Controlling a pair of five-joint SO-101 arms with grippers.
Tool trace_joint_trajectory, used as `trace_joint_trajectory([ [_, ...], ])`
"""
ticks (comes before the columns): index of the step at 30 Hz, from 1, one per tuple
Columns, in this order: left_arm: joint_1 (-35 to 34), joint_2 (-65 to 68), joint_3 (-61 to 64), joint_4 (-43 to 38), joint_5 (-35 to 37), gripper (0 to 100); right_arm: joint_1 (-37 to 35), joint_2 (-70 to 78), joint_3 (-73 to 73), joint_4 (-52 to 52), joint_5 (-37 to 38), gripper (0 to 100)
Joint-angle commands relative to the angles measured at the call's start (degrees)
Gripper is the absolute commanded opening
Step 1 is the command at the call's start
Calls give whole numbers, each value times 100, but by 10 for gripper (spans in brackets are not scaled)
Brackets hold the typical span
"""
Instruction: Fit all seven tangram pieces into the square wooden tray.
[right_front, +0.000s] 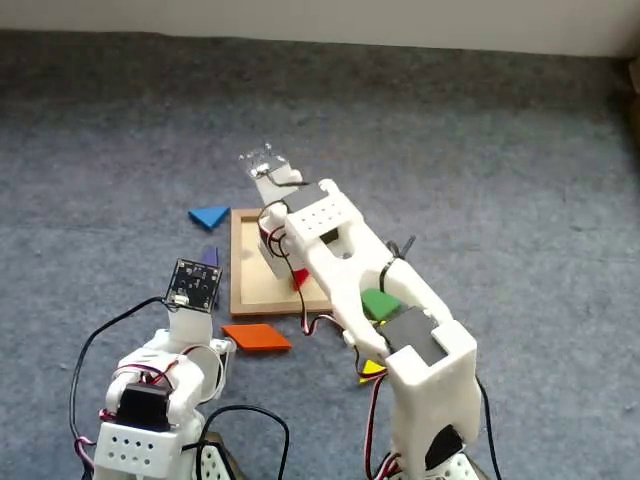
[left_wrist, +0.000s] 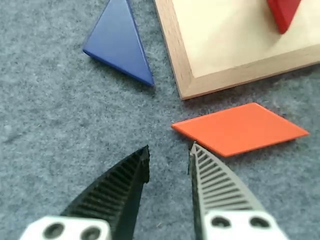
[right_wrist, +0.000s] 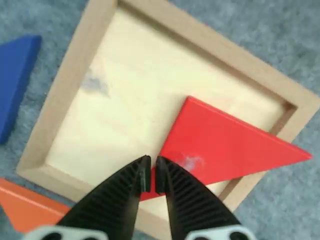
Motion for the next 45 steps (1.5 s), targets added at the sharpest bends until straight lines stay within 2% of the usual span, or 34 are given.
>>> trace_joint_trajectory([
  [1, 92, -207, 110, 18, 35, 146, -92, -136, 48, 760, 79, 37],
  [3, 92, -207, 110, 18, 35, 146, -92, -215, 57, 980, 105, 37],
  [7, 92, -207, 110, 18, 35, 146, -84, -391, 40, 1385, 721, 37],
  [12, 92, -207, 110, 18, 35, 146, 180, -690, 31, 1604, 905, 37],
  [28, 92, -207, 110, 18, 35, 146, 1235, -1174, 75, -198, 879, 37],
  [36, 92, -207, 110, 18, 35, 146, 1209, -365, 22, -400, 879, 37],
  [45, 92, -207, 110, 18, 35, 146, 989, 382, -892, -365, 897, 37],
])
